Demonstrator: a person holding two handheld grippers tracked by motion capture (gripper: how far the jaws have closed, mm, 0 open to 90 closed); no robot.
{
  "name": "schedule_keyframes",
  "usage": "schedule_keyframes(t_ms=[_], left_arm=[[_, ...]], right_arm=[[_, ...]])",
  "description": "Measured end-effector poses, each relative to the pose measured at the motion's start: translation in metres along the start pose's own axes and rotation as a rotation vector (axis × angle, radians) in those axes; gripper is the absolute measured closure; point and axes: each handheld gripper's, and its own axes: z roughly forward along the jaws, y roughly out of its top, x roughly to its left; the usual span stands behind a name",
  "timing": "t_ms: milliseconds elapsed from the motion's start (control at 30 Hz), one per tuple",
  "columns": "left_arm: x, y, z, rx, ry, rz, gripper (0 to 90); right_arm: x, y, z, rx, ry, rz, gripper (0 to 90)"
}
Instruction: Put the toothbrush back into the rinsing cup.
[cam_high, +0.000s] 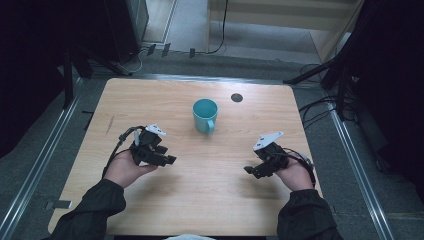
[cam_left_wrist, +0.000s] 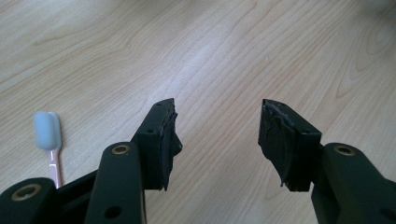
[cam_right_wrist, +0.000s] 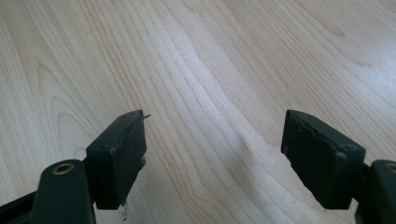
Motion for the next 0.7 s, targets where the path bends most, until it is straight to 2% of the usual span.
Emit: schedule_keyframes(t_ms=[333, 433, 567, 667, 700], left_arm=[[0.006, -0.006, -0.011, -0.005, 0.031, 0.012, 53.9], [0.009, -0.008, -0.015, -0.016, 0.042, -0.007, 54.4], [0.012, -0.009, -0.019, -0.012, 0.046, -0.019, 54.7], [0.018, -0.010, -0.024, 0.007, 0.053, -0.054, 53.1], [0.018, -0.010, -0.024, 0.007, 0.053, -0.054, 53.3]], right_arm=[[0.000, 0.004, 0.003, 0.000, 0.009, 0.002, 22.6], [-0.002, 0.005, 0.003, 0.000, 0.010, 0.004, 22.6], [-0.002, 0.005, 0.004, 0.001, 0.013, 0.007, 22.6], [-0.002, 0.006, 0.004, -0.001, 0.013, 0.007, 22.6], [-0.002, 0.006, 0.004, -0.001, 0.013, 0.007, 22.6]])
